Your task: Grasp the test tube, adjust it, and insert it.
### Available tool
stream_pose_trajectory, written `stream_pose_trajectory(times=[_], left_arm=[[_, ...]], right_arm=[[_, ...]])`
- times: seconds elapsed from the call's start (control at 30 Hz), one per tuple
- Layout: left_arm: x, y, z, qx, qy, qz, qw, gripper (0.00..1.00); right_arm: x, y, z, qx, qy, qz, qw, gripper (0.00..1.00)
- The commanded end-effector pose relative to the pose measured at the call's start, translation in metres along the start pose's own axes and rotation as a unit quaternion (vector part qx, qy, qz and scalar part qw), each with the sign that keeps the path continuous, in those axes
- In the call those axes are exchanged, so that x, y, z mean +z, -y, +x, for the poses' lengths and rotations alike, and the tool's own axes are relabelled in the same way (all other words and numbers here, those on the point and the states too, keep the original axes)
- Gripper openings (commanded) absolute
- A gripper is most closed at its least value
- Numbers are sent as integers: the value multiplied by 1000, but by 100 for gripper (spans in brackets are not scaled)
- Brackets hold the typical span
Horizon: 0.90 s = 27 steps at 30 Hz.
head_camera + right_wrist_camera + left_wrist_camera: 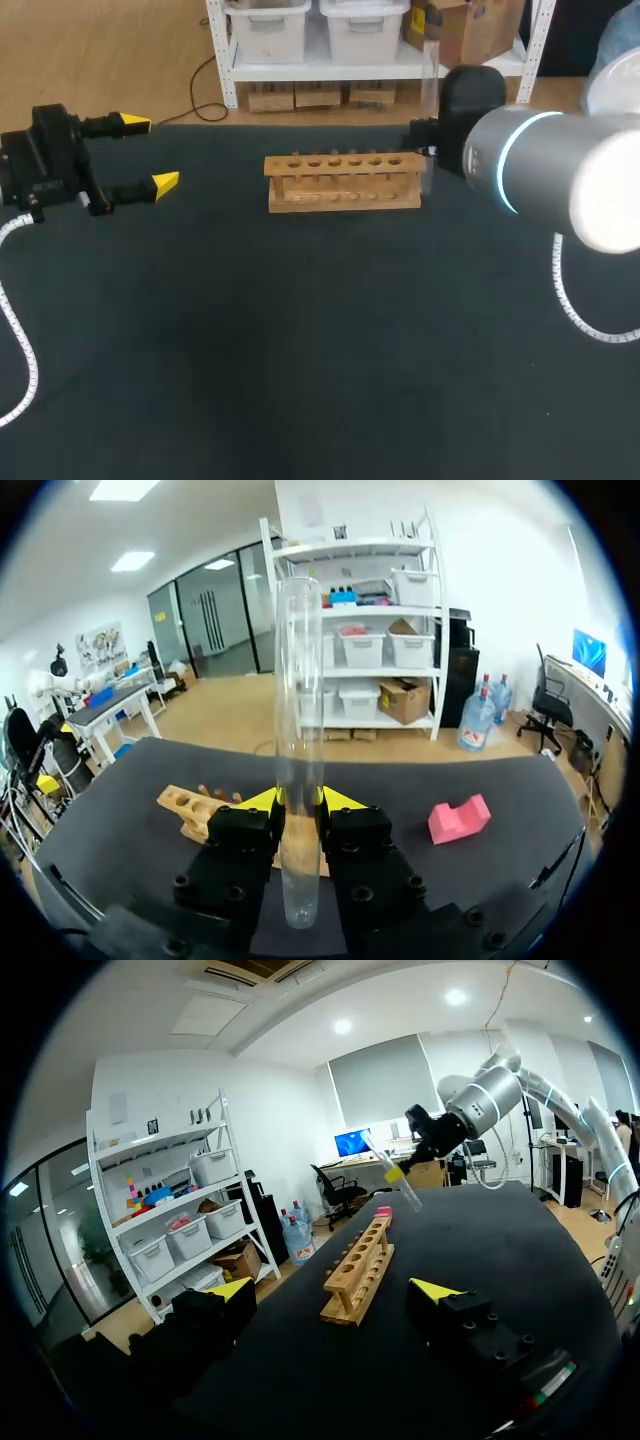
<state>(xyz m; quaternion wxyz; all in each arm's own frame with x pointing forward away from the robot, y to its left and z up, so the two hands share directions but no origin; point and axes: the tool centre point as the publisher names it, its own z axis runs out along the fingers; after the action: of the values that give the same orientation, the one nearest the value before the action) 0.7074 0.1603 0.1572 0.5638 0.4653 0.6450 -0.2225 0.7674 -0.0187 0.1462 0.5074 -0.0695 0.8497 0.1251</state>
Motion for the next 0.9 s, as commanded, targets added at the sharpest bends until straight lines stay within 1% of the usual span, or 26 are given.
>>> stream_pose_trajectory(times=[0.03,0.23,0.5,0.7,0.9], left_arm=[[1,2,1,2,2,-5,1000,100],[1,2,1,2,2,-5,1000,100],[1,2,1,2,2,-5,1000,100],[1,2,1,2,2,-5,1000,100],[1,2,1,2,2,-5,1000,100]], right_arm=[[-2,1,-4,-3,63,-38,997,0],[-7,-7,-14,-6,95,-55,994,0],[3,-22,-27,-8,129,-79,988,0],[4,-31,-35,15,168,-87,982,0],[6,-40,-38,25,193,-110,975,0]])
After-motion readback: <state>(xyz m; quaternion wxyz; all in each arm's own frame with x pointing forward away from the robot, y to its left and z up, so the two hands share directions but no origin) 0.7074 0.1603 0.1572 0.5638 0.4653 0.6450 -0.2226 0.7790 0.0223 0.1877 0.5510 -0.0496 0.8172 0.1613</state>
